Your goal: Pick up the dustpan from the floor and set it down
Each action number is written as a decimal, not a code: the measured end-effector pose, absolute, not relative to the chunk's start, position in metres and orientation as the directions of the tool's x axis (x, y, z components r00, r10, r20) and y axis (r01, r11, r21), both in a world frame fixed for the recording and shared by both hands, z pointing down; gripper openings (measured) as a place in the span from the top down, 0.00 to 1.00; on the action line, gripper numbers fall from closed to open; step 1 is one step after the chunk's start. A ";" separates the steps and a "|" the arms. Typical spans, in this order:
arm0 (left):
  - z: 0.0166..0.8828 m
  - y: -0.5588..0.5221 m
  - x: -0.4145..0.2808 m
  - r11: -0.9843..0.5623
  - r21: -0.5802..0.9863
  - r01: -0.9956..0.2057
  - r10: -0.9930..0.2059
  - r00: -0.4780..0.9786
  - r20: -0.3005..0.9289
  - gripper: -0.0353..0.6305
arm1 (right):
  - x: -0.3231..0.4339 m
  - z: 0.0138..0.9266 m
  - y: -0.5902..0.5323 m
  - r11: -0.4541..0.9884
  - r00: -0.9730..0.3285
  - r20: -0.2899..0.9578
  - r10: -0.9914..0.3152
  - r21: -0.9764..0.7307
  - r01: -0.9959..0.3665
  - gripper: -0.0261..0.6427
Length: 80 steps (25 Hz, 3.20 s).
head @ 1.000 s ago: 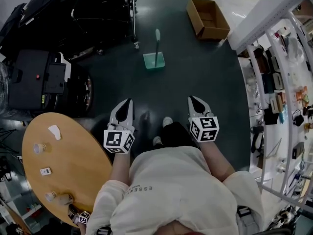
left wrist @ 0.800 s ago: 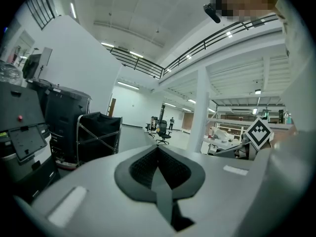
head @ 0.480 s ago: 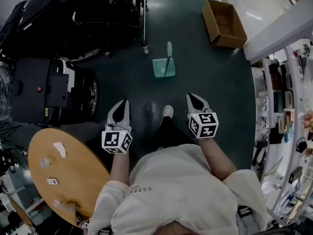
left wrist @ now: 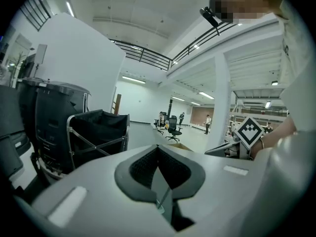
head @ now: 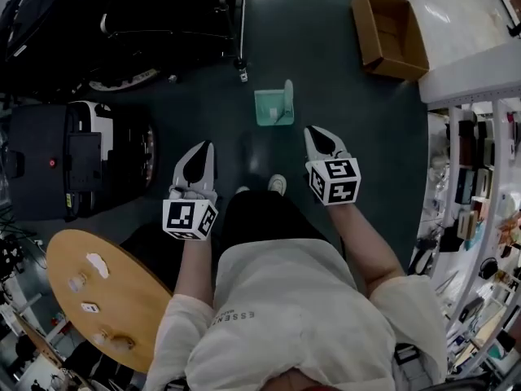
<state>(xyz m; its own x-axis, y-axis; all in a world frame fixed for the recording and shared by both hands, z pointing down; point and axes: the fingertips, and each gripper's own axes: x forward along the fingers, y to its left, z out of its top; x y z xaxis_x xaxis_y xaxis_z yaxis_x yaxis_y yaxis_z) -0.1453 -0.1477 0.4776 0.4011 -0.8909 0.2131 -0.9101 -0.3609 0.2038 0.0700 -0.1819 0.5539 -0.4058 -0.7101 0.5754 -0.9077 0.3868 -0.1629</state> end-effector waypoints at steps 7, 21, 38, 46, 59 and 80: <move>0.529 -0.213 -0.137 -0.367 0.278 -0.888 -0.857 0.439 0.269 0.92 | 0.061 0.617 -0.242 0.306 -0.348 0.665 -0.661 -0.184 -0.934 0.97; 0.596 -0.315 -0.097 -0.411 0.397 -0.820 -0.766 0.547 0.337 0.92 | 0.043 0.767 -0.326 0.194 -0.271 0.874 -0.403 -0.207 -0.959 0.64; 0.597 -0.324 -0.111 -0.408 0.368 -0.836 -0.768 0.532 0.356 0.92 | 0.050 0.757 -0.310 0.242 -0.261 0.919 -0.295 -0.192 -0.951 0.92; 0.540 -0.279 -0.104 -0.407 0.331 -0.851 -0.812 0.503 0.296 0.92 | 0.074 0.652 -0.248 0.254 -0.318 0.846 -0.428 -0.226 -0.941 0.92; 0.500 -0.169 -0.122 -0.401 0.250 -0.881 -0.836 0.463 0.294 0.92 | 0.089 0.577 -0.132 0.322 -0.368 0.796 -0.481 -0.230 -0.918 0.92; 0.488 -0.081 -0.166 -0.458 0.200 -0.866 -0.818 0.498 0.286 0.92 | 0.069 0.587 -0.050 0.230 -0.313 0.819 -0.482 -0.226 -0.947 0.91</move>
